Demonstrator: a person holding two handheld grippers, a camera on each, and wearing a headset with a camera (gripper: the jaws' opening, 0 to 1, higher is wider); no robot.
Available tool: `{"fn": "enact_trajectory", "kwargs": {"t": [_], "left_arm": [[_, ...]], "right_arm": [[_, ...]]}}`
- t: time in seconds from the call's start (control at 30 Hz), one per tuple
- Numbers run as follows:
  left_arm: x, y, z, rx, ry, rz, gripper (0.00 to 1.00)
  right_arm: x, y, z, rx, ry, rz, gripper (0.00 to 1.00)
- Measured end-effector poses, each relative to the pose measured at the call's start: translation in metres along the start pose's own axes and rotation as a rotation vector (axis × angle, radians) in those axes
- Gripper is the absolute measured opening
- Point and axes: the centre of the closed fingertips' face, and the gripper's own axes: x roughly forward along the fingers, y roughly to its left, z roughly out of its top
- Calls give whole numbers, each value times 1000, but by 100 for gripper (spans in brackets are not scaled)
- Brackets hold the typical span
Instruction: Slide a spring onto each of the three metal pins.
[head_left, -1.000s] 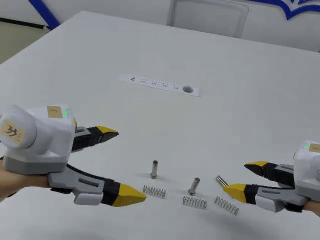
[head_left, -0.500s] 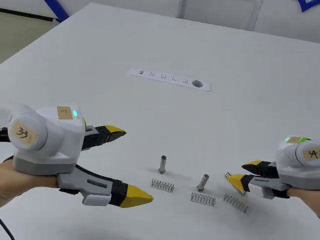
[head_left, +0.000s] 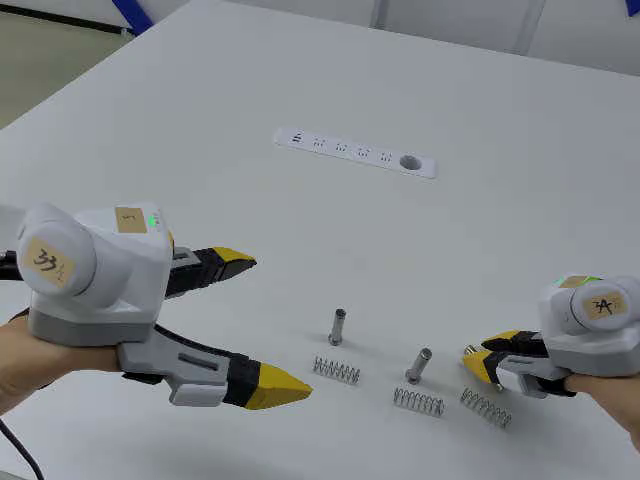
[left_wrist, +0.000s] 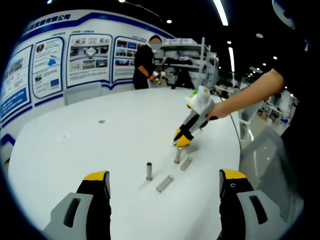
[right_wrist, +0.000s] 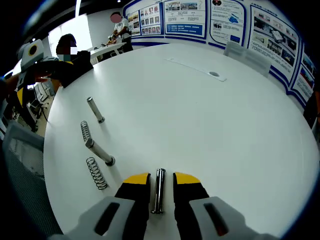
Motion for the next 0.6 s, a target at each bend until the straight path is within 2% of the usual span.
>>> {"fn": "enact_trajectory", "kwargs": {"t": [0.13,0.3,0.5,0.6], "left_arm": [[2,-1,-2,1,7,0,91],[3,0,2,-5,-8,-1,91],[2,2,3,-9,-15,4,91],[1,2,1,-9,-11,8,90]], "right_arm": [[2,1,1,-3,6,-6,17],[5,-2,-4,-28,55,-22,14],[6,-3,-4,18,53,-16,13],[6,-3,-4,19,53,-12,10]]}}
